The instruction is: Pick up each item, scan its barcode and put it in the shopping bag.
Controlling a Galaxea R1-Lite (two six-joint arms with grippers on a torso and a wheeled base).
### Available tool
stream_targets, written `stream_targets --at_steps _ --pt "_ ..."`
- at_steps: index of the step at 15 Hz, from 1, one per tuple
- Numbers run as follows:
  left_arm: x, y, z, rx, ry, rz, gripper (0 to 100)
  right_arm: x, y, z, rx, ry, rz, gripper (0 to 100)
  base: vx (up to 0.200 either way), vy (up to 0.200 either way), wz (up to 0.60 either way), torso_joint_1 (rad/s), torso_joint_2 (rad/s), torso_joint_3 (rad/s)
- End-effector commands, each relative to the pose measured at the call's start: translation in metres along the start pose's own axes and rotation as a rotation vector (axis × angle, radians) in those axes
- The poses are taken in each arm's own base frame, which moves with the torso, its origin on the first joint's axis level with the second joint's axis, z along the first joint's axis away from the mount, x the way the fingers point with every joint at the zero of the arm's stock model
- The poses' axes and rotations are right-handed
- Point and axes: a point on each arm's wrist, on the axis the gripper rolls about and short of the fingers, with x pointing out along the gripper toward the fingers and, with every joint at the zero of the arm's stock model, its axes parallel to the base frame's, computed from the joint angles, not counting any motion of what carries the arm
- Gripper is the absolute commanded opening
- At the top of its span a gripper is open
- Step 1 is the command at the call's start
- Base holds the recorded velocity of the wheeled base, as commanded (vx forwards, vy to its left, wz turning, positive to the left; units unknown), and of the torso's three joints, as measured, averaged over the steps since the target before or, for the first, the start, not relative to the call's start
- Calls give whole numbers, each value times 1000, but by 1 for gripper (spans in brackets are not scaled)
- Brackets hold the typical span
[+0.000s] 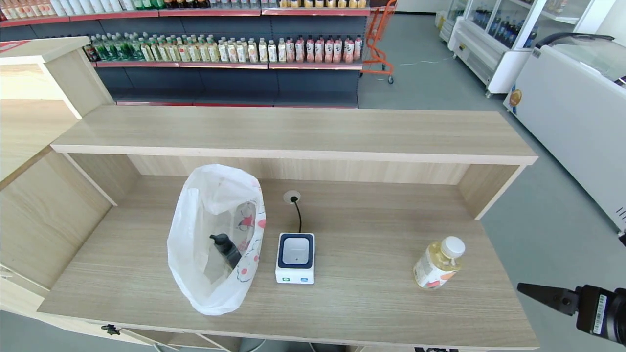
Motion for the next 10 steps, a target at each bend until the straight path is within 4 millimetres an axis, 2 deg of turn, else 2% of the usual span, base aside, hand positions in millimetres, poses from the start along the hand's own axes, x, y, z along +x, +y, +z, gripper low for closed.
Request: stream_targets --at_steps 1,7,10 --pt "0 0 0 0 -1 0 100 -1 0 -1 0 -5 2 100 0 0 0 0 0 0" --pt "0 0 0 0 -1 0 100 2 -7 -15 -79 125 -104 100 0 0 0 0 0 0" --pt "0 0 0 0 -1 0 100 19 -10 -16 -134 186 -198 100 0 0 0 0 0 0"
